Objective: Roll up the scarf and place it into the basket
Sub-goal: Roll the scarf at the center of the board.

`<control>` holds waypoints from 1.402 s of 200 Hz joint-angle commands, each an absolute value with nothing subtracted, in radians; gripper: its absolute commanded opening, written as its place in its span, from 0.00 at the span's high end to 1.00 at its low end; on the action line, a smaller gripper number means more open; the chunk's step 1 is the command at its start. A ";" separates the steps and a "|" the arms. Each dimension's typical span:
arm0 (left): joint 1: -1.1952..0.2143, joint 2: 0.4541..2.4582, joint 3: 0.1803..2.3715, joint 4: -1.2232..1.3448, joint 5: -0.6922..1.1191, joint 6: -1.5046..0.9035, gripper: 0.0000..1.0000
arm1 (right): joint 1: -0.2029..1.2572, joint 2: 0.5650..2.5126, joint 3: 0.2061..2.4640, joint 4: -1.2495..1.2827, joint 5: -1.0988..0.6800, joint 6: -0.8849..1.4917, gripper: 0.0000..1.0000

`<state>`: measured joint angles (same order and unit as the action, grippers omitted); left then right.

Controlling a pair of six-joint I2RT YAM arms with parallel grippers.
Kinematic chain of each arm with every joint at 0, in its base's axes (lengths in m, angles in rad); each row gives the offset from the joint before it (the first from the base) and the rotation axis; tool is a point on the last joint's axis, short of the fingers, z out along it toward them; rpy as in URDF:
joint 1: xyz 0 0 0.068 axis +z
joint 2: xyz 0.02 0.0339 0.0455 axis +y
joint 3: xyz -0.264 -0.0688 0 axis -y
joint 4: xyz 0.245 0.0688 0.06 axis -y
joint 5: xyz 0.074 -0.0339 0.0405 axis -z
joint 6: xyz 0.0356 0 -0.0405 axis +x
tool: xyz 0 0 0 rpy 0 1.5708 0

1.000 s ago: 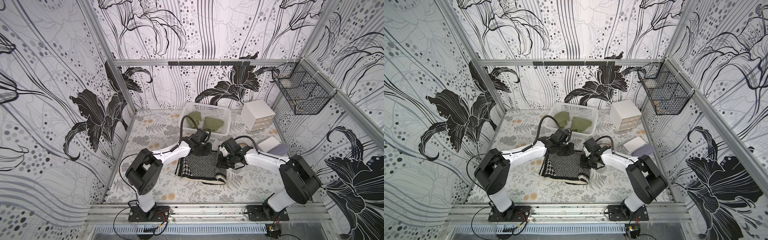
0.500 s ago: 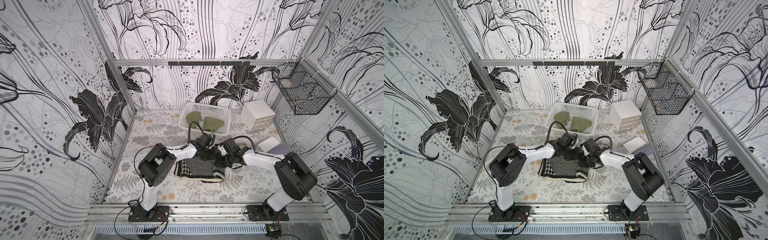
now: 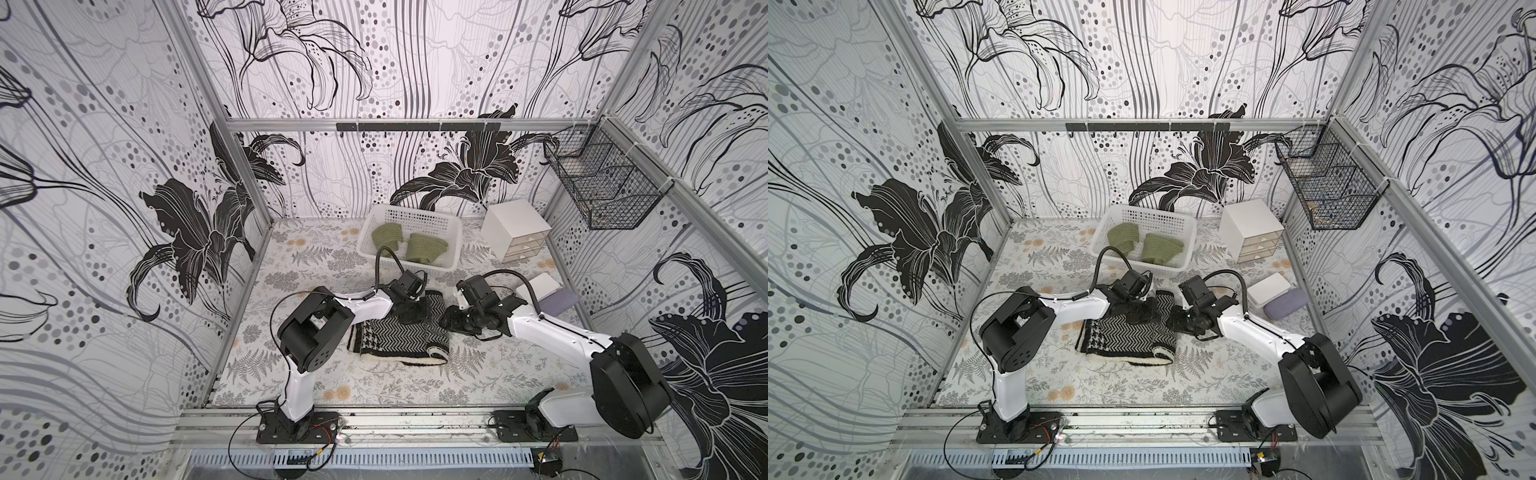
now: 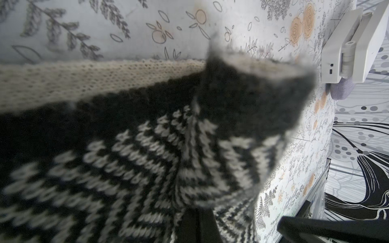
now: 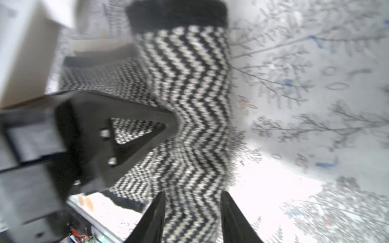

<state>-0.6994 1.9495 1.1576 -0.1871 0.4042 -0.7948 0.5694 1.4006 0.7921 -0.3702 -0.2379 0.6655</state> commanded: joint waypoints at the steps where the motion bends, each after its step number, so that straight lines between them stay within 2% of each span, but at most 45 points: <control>1: -0.691 1.941 1.097 -0.251 0.345 -0.801 1.00 | 0.563 1.454 0.788 -0.399 -0.231 0.636 0.55; 45: -0.691 1.909 1.051 -0.233 0.328 -0.814 1.00 | 0.563 1.575 0.772 -0.300 -0.282 0.644 0.55; 60: -0.691 1.910 1.033 -0.210 0.339 -0.824 1.00 | 0.563 1.595 0.752 -0.241 -0.325 0.652 0.58; 78: -0.691 1.916 1.020 -0.186 0.352 -0.830 1.00 | 0.560 1.604 0.709 -0.120 -0.422 0.678 0.73; 100: -0.695 1.919 1.017 -0.170 0.354 -0.832 1.00 | 0.558 1.608 0.670 -0.028 -0.499 0.709 1.00; 122: -0.700 1.917 1.021 -0.165 0.360 -0.830 1.00 | 0.557 1.571 0.652 -0.057 -0.484 0.702 1.00; 141: -0.705 1.890 1.034 -0.164 0.388 -0.815 1.00 | 0.549 1.503 0.646 -0.203 -0.395 0.672 1.00; 156: -0.717 1.856 1.059 -0.186 0.402 -0.795 0.77 | 0.539 1.454 0.648 -0.339 -0.311 0.641 1.00; 179: -0.747 1.830 1.106 -0.252 0.392 -0.769 0.66 | 0.537 1.386 0.679 -0.565 -0.173 0.610 1.00; 240: -0.834 1.863 1.229 -0.318 0.396 -0.731 0.67 | 0.538 1.246 0.827 -0.980 0.019 0.604 1.00; 280: -0.881 1.913 1.294 -0.322 0.420 -0.722 0.68 | 0.540 1.226 0.891 -1.010 0.016 0.608 1.00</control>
<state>-0.8612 1.8732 1.2594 -0.3103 0.3977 -0.7483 0.5407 1.2427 0.8543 -0.9043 -0.0250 0.6163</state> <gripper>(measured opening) 0.323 0.052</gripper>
